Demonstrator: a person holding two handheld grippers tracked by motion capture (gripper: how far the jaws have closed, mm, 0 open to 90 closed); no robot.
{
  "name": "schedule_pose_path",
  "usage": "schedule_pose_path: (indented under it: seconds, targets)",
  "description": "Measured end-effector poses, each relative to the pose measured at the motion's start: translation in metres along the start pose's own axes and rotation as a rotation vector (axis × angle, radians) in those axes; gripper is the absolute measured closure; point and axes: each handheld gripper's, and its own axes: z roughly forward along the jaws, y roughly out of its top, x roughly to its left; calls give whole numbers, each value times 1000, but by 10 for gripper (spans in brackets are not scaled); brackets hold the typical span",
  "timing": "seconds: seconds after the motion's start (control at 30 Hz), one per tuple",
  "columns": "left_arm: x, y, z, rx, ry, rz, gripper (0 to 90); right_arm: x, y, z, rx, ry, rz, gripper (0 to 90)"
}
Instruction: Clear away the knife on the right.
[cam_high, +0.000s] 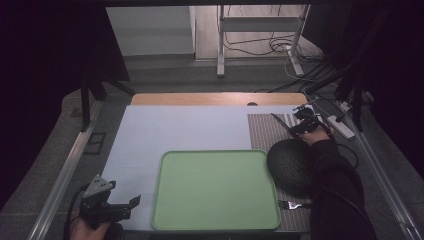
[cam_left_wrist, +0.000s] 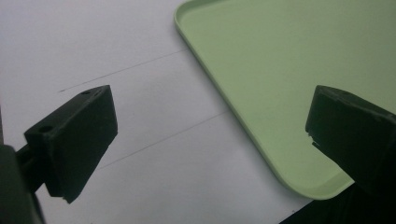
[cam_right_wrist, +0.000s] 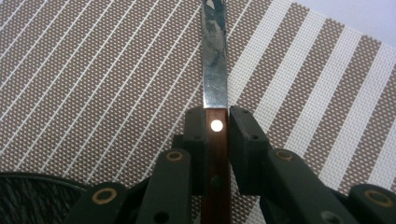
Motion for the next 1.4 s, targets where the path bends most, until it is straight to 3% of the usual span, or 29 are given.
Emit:
schedule_pose_path:
  seconds: [0.07,0.1,0.33,0.53,0.73,0.93,1.4]
  targets:
    - [0,0,0,0,0,0,28,0,0,0,-1,-2,-6,775]
    - [0,0,0,0,0,0,27,-1,-1,-2,7,-37,-33,775]
    - [0,0,0,-1,0,0,27,-9,-6,-9,5,-76,-35,775]
    - [0,0,0,-2,-1,-2,27,-21,-12,-22,-23,-98,5,776]
    - [0,0,0,-1,1,-1,27,-24,-16,-37,-59,-68,72,775]
    - [0,0,0,-1,2,0,27,-10,-12,-45,-82,-11,81,775]
    - [0,0,0,-4,1,1,27,18,-18,-49,-81,20,58,774]
